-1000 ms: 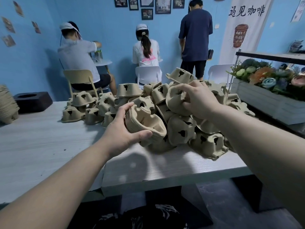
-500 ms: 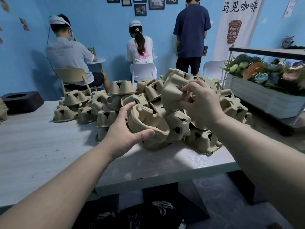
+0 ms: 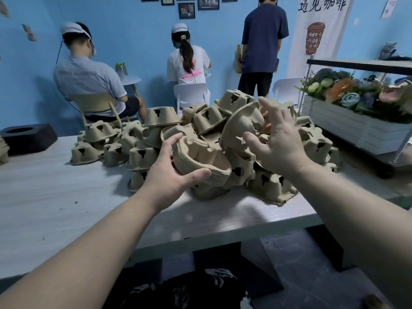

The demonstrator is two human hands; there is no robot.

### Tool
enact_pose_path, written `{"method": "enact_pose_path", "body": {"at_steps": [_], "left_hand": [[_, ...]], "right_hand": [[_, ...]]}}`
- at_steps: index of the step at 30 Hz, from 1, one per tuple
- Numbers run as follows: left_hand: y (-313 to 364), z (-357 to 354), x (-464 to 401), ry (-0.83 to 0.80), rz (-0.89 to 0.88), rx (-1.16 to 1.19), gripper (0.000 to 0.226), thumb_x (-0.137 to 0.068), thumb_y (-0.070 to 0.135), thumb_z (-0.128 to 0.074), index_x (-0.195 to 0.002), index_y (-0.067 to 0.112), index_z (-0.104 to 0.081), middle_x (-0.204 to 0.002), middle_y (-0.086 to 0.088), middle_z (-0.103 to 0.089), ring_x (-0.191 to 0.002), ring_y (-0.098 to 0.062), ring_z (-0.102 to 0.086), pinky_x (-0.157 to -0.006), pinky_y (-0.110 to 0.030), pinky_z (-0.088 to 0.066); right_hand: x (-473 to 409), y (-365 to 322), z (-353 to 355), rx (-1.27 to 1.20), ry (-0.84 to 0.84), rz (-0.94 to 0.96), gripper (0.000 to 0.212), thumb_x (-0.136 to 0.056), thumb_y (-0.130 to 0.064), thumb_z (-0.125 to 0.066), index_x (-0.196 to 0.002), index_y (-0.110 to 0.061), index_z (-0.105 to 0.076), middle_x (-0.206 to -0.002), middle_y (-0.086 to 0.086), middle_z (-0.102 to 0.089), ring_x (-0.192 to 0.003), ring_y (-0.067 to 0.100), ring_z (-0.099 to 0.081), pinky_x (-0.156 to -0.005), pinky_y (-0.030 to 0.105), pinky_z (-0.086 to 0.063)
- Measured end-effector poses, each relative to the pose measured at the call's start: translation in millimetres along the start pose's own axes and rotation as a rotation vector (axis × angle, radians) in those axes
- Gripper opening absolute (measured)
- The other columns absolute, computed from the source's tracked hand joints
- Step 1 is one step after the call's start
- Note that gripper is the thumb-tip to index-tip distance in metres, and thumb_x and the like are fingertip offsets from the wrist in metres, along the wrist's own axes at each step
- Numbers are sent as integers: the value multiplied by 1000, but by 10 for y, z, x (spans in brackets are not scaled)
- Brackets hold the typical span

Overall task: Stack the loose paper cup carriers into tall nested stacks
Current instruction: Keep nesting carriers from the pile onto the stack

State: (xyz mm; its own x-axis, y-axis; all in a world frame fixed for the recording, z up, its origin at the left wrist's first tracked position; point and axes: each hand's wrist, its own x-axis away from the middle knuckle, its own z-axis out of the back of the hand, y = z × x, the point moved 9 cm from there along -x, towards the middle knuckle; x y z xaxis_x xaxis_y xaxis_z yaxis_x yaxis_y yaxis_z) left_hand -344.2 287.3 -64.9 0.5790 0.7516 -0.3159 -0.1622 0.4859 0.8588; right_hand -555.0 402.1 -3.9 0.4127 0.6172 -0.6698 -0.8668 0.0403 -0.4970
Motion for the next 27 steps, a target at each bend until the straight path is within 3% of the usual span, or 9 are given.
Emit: {"method": "enact_pose_path", "body": {"at_steps": [4, 9, 13, 19, 22, 27], "left_hand": [[34, -21, -16, 6, -12, 19, 87, -43, 62, -79, -117, 67, -33, -119, 25, -56, -115, -2, -57, -108, -31, -43], [48, -29, -34, 4, -17, 32, 91, -44, 61, -79, -122, 64, -32, -127, 26, -52, -121, 2, -53, -107, -23, -40], [66, -31, -44, -7, -20, 31, 96, -43, 62, -78, -127, 59, -32, -133, 22, -51, -122, 5, -51, -103, -16, -38], [108, -44, -48, 14, -22, 8, 93, -51, 51, -82, -130, 53, -32, -121, 31, -50, -119, -3, -54, -104, -21, -39], [106, -51, -56, 27, -24, 21, 92, -51, 49, -82, -130, 52, -34, -120, 28, -53, -117, -3, -55, -107, -26, -41], [60, -56, -85, 16, -11, 93, 108, -45, 58, -83, -140, 43, -33, -123, 22, -58, -117, -3, -58, -106, -36, -46]], "right_hand": [[-27, 32, -20, -21, -80, -34, 65, -78, -47, -54, -140, -35, -40, -117, -5, -33, -103, 6, -37, -90, 21, -30], [-94, 91, 24, 22, -39, -78, 28, -90, -32, -56, -117, -31, -53, -117, -1, -39, -94, 25, -56, -89, 32, -41], [-132, 82, 50, 46, -5, -43, 15, -92, -28, -54, -105, -24, -57, -114, 0, -43, -97, 29, -55, -89, 37, -43], [-22, -169, 206, -21, 225, 140, 11, -88, -15, -59, -96, -7, -61, -96, 0, -53, -87, 20, -53, -74, 24, -34], [79, -315, 155, -44, 249, 227, 9, -85, -13, -61, -91, -6, -62, -88, 6, -61, -74, 13, -50, -67, 26, -39], [209, -507, 47, -95, 242, 323, 10, -86, -18, -61, -82, -9, -63, -74, -10, -54, -67, 10, -45, -61, 27, -41]]}}
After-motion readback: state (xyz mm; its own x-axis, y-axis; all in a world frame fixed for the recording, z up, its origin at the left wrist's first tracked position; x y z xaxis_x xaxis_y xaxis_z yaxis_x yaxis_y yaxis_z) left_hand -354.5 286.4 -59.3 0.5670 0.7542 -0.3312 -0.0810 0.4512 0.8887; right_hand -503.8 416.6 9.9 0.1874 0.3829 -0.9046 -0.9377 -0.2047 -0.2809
